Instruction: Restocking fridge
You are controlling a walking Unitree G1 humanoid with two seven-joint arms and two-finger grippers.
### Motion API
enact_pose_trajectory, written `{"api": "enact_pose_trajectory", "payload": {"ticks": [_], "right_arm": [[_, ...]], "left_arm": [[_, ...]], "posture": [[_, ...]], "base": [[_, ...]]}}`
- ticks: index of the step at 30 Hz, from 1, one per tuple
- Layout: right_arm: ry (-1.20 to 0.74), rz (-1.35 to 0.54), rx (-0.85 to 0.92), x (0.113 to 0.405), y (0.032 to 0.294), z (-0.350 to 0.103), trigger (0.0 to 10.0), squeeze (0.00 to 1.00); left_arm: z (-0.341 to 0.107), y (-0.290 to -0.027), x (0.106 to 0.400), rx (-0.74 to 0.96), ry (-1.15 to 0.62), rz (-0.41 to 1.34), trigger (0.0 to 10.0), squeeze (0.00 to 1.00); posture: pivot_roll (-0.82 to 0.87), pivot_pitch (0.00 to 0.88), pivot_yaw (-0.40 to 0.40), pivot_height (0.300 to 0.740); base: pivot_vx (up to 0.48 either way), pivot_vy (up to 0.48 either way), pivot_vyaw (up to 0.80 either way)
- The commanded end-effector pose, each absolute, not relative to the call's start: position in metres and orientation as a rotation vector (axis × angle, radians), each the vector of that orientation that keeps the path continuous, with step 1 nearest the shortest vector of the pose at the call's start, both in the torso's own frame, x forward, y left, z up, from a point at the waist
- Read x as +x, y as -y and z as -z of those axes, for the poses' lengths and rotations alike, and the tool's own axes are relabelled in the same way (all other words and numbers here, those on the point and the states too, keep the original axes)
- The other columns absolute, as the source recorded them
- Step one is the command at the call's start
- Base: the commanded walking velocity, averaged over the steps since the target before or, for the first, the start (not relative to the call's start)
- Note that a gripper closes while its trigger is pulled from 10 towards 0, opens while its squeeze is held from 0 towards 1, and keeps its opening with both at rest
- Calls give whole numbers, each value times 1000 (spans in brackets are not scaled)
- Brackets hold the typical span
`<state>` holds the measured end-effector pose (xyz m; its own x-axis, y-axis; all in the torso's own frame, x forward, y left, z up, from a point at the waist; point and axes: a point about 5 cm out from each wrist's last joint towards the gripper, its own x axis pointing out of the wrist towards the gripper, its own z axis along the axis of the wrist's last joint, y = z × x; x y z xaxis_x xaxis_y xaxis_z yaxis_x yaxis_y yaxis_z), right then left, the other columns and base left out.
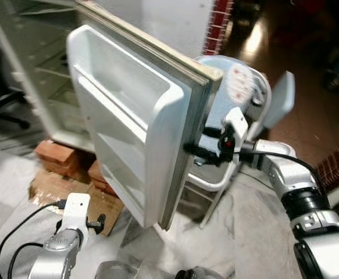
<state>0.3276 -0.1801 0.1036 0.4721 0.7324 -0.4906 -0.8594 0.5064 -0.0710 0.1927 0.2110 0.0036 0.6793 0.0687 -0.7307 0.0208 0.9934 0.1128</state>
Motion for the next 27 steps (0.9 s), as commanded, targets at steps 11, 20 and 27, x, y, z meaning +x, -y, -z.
{"api": "enact_pose_trajectory", "payload": {"ticks": [11,20,27], "right_arm": [[-677,-643,-735,325,260,-81,10000,0],[-60,-70,-98,391,199,-158,10000,0],[63,-595,273,381,114,-174,10000,0]], "left_arm": [[-3,-211,194,106,-837,-22,10000,0],[-1,-210,199,107,-834,-23,10000,0],[0,-209,203,109,-828,-17,10000,0]], "posture": [[180,0,-105,740],[179,0,-96,740],[185,0,-100,740]], "base": [[0,0,0],[0,0,0],[0,0,0]]}}
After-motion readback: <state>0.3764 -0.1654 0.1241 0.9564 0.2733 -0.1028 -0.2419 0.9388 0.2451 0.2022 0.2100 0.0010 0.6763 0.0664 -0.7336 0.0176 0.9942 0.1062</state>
